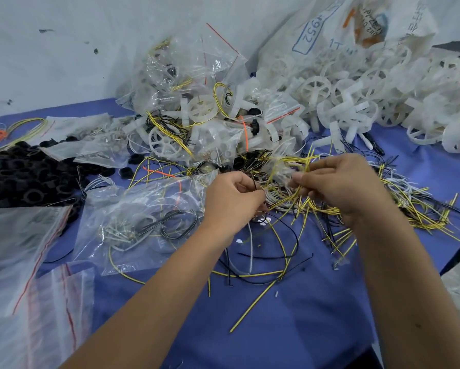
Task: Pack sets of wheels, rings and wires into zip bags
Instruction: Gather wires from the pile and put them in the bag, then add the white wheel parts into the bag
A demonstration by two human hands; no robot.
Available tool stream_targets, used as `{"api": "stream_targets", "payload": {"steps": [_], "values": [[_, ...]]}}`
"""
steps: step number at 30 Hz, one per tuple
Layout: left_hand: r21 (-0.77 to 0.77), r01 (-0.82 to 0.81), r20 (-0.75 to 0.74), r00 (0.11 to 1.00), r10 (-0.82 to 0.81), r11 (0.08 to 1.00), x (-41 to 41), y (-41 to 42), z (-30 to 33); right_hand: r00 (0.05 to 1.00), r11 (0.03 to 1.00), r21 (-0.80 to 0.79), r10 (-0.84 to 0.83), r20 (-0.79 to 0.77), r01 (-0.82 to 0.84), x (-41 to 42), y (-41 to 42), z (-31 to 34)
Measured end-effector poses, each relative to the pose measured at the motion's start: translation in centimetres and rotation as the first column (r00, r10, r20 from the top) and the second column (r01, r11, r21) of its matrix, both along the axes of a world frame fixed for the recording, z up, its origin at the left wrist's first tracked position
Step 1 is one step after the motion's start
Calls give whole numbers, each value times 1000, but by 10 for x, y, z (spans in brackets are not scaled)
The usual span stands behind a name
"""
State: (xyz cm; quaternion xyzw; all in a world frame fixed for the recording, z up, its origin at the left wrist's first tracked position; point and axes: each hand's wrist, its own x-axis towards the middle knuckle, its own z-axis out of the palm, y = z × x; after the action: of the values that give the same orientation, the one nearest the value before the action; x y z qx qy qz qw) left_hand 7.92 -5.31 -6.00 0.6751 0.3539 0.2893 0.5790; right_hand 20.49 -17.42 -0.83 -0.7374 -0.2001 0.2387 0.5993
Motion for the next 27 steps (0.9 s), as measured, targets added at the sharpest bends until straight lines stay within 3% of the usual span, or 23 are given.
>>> {"api": "stream_targets", "payload": {"steps": [3,6,9,12,16,21,27], "values": [[47,-9,-55,998,12,999,-1,1,-3,981,997,64,-61,182,50,7,-12,21],[50,-18,-96,995,22,999,-3,0,-5,882,963,222,-236,409,155,11,-20,46],[152,8,-143,990,13,988,1,-4,-6,794,874,451,-400,459,180,5,-16,70],[211,101,-153,986,-69,972,9,-14,-1,797,827,555,-395,457,92,-7,2,81],[496,77,-152,988,0,865,1,-13,10,918,812,581,-262,297,44,-19,29,71],[791,99,-315,912,263,603,-39,17,8,997,874,482,-70,13,56,-31,59,31],[702,-138,-244,875,418,699,-68,47,-8,930,856,498,285,-233,-138,-62,107,-3]]}}
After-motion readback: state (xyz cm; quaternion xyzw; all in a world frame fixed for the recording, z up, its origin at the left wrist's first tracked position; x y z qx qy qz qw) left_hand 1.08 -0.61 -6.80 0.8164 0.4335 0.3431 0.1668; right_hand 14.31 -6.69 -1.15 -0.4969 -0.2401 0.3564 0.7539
